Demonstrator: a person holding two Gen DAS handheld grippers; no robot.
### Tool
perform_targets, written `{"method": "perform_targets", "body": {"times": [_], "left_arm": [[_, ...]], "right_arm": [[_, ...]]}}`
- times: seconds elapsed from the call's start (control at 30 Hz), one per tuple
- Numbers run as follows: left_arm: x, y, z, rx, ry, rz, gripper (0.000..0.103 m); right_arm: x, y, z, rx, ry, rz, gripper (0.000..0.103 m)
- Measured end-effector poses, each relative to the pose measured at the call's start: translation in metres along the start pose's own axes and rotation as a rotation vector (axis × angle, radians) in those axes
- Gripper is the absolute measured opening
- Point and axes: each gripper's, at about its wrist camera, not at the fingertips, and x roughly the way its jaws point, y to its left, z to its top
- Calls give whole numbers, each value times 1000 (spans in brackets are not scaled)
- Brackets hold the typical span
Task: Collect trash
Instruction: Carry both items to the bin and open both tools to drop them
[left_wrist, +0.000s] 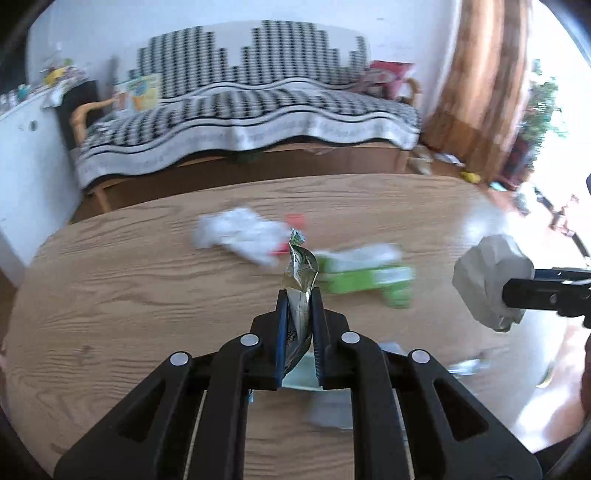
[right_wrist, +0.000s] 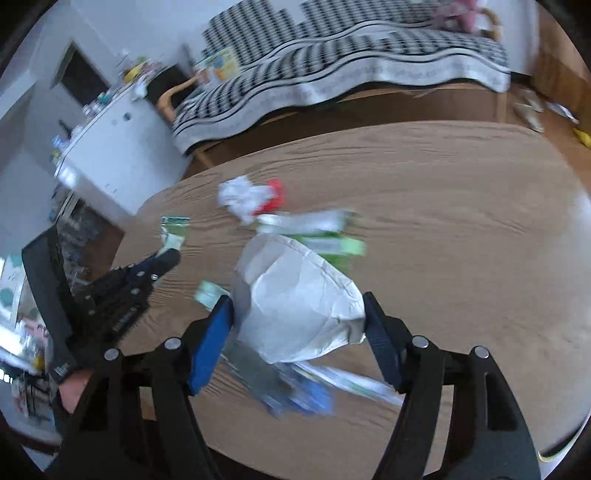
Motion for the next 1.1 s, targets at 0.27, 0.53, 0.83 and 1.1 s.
{"method": "perform_targets", "body": {"times": [0.27, 0.53, 0.83, 1.1], "left_arm": [[12, -169, -3, 201, 34, -234, 11], [23, -344, -33, 364, 71, -463, 11], [49, -465, -84, 546, 127, -551, 11], [77, -492, -78, 567, 173, -552, 11]], "right_arm": [[-110, -162, -89, 223, -137, -317, 69], [-191, -327, -190, 539, -191, -530, 69], [-198, -418, -258, 717, -110, -516, 69], [-183, -425, -252, 715, -77, -507, 69]]}}
